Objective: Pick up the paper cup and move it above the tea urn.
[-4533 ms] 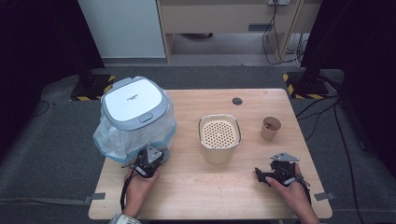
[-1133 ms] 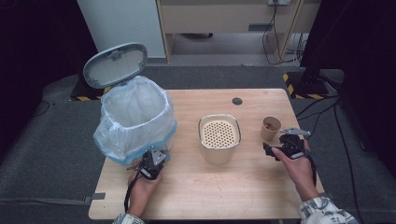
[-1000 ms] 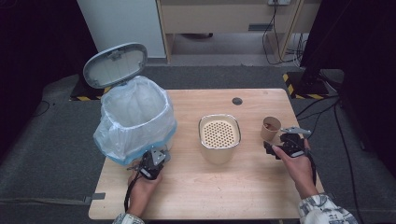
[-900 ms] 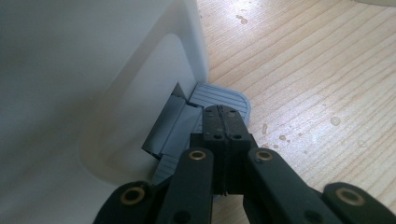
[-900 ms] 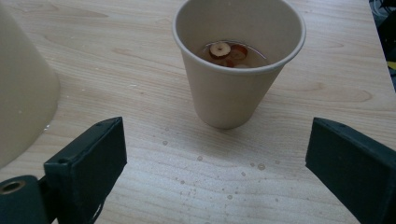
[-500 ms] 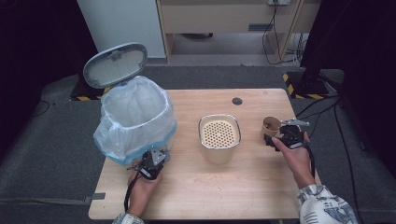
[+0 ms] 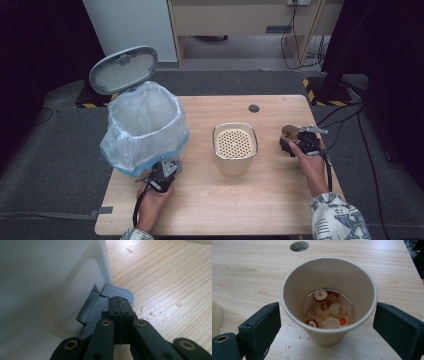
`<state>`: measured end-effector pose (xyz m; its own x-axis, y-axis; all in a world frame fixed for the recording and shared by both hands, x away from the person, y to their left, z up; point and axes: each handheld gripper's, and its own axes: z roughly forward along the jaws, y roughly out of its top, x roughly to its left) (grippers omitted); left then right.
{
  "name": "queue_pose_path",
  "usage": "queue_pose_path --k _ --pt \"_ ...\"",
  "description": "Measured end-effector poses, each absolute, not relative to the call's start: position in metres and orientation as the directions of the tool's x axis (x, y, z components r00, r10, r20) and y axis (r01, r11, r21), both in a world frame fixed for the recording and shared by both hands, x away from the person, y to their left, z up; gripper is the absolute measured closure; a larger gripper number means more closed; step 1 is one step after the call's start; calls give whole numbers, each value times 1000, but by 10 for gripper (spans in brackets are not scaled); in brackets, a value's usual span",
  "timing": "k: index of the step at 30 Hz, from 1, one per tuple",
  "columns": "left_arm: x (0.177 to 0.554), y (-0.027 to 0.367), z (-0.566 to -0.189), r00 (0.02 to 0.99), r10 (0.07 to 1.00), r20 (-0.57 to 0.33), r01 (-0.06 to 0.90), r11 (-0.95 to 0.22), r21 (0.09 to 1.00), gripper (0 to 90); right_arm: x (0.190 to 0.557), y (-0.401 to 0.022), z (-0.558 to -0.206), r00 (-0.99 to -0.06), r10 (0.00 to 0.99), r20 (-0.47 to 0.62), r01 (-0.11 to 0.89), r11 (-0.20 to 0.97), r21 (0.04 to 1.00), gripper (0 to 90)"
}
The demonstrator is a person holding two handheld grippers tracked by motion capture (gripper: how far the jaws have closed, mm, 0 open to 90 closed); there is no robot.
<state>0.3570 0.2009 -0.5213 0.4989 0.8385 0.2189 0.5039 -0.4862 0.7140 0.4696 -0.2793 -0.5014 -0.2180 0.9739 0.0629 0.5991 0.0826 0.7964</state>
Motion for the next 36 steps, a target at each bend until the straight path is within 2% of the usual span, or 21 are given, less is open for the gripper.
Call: queue_pose_path --k 9,21,29,36 --pt "357 201 -521 498 840 214 504 -482 717 897 480 -276 -512 -198 977 84 590 50 806 125" --pt "357 202 -522 496 842 209 505 -476 720 897 487 -273 -522 -198 977 82 554 42 831 258" --pt "357 202 -522 497 842 208 505 -476 720 897 483 -275 -515 -239 969 69 542 74 837 298" --pt "357 202 -522 496 843 208 505 -476 720 897 480 -273 -490 -303 953 22 515 144 845 309"
